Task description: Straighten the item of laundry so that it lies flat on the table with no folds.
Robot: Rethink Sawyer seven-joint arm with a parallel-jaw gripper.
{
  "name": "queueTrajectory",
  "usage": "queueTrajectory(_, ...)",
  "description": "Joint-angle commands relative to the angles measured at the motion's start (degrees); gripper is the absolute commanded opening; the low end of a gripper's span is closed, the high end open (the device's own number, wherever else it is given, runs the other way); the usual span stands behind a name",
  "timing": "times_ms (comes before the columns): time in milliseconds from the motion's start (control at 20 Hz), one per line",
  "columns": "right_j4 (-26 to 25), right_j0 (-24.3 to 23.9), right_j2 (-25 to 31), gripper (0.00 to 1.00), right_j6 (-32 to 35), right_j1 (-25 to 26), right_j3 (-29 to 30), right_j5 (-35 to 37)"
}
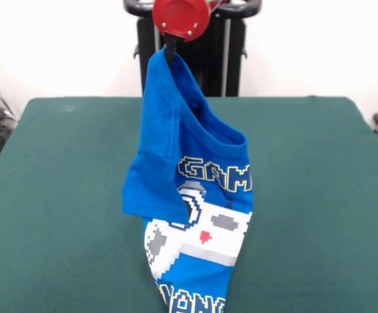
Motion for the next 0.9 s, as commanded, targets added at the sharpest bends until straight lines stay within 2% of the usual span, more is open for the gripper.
queueTrajectory(50,0.1,0.4,9.4,0.0,-14.7,1.4,5.0,-1.6)
queueTrajectory(100,1.0,-0.6,10.7,1.0,-15.3,0.9,6.4,-3.2)
queueTrajectory(200,3.6,-2.8,13.3,1.0,-16.8,-0.1,9.3,-6.9)
queueTrajectory(350,5.4,-3.2,13.9,1.0,-14.7,-0.3,8.0,-4.7)
queueTrajectory(600,6.1,-6.1,17.7,1.0,-19.2,1.0,0.4,4.5)
queueTrajectory(900,2.5,-6.7,19.9,1.0,-21.2,2.4,-8.5,9.5)
